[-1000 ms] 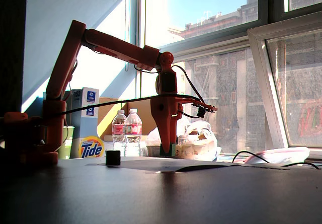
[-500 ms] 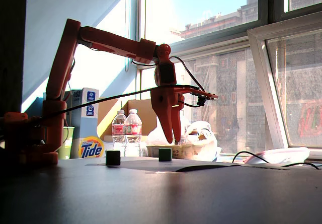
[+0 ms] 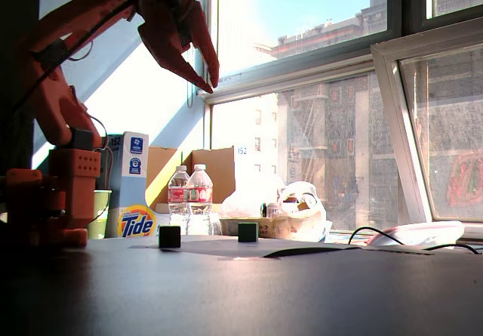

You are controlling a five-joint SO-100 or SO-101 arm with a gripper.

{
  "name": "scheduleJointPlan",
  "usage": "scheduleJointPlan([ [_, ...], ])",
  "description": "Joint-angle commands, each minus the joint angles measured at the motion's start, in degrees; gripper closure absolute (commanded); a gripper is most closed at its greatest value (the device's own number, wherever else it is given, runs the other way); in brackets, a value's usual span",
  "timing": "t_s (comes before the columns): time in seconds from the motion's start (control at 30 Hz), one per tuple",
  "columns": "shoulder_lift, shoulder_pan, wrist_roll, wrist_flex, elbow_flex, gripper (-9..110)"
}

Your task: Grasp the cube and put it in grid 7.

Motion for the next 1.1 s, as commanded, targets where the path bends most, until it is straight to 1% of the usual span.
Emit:
scheduleJointPlan([
  [0.0, 11.4, 7.6, 2.3, -4.0, 18.1, 101],
  [0.07, 17.8, 9.8, 1.9, -6.7, 29.0, 99],
  [0.17, 24.9, 12.0, 2.7, -11.1, 41.0, 93],
  [0.27, 29.4, 12.9, 2.5, -17.5, 48.5, 88],
  [0.43, 33.2, 14.4, 0.7, -28.4, 55.1, 87],
  [0.67, 34.5, 17.5, -4.0, -39.2, 63.1, 89],
  [0.87, 37.4, 17.9, -6.0, -47.5, 72.4, 97],
  [0.97, 39.5, 17.8, -5.8, -48.5, 75.3, 99],
  [1.0, 40.4, 17.6, -6.0, -48.5, 76.3, 101],
  [1.07, 42.3, 17.4, -6.0, -48.4, 78.2, 101],
])
